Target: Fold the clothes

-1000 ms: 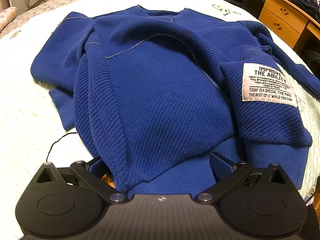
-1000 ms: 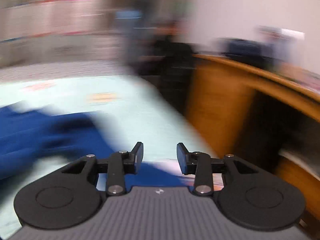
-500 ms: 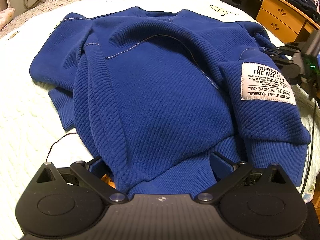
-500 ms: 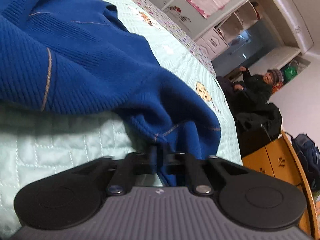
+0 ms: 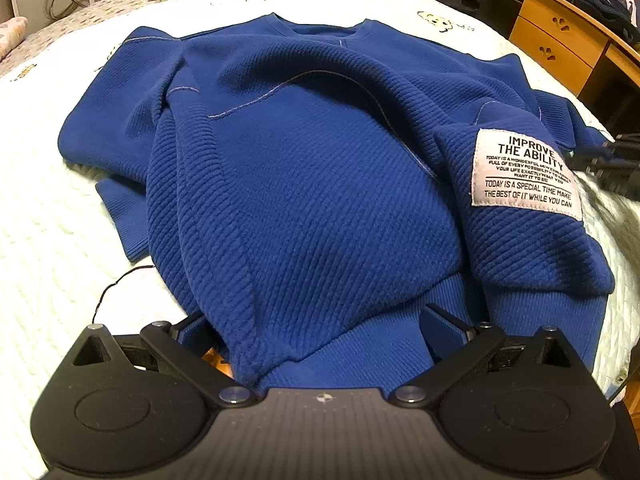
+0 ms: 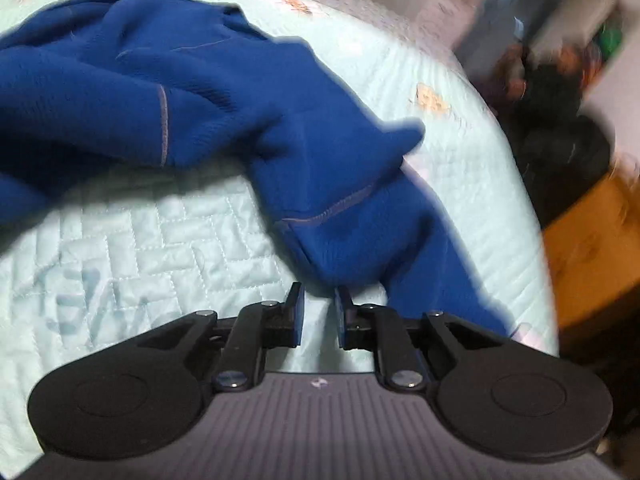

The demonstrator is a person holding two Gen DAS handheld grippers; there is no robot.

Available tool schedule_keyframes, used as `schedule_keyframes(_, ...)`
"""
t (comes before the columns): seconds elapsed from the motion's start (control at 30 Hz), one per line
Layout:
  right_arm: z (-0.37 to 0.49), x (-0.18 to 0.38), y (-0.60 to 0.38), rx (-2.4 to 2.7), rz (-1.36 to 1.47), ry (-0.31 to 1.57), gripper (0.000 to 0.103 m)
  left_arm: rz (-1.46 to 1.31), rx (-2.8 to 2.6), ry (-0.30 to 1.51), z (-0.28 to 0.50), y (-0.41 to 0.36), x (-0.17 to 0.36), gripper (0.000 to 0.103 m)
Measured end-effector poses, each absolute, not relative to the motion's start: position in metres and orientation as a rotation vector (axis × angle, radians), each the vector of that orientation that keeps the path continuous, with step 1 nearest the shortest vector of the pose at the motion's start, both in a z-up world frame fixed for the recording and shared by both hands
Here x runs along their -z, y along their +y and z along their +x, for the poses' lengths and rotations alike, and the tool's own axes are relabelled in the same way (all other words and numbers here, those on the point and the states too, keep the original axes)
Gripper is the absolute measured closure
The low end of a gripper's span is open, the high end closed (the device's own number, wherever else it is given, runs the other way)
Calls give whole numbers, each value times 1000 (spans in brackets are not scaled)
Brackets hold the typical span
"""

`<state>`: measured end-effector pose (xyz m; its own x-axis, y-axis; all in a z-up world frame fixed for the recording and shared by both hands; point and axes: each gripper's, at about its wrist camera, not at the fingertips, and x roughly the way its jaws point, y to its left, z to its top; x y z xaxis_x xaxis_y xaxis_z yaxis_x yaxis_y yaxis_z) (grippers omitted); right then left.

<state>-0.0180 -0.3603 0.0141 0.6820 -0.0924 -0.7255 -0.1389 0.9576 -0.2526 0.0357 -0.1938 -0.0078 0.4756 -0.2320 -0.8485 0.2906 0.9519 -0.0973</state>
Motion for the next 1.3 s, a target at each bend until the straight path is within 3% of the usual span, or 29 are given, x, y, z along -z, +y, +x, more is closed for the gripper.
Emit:
schedule_keyframes(0.13,-15,-46,-405,48,8,664,49,67,314,1020,40,-192,10,0)
schedule_keyframes(0.27,16,-50,-447,195,92,593,48,62,316,1017,39,-191,11,0)
schedule_keyframes(0.47,87,-41,-441,-5,156,633,47,64,314,1012,37,-190,11,0)
schedule_keyframes(0.6,127,-36,-417,8,93,666,33,65,323,1012,38,-187,10,0)
schedule_keyframes(0.87,166,-15,-391,-67,-52,815,32,19,416,1001,41,-173,2,2)
schedule_keyframes(0.97,169,-9,-391,-97,-30,847,32,-151,527,954,44,-144,-17,7)
schedule_keyframes(1.17,162,-10,-386,-130,-28,849,48,-188,368,789,87,-91,-61,6)
schedule_keyframes(1.23,159,-4,-381,-103,-39,811,47,-139,228,720,119,-76,-73,5)
schedule_keyframes(1.3,150,5,-379,-51,19,728,39,-109,130,685,159,-64,-75,3)
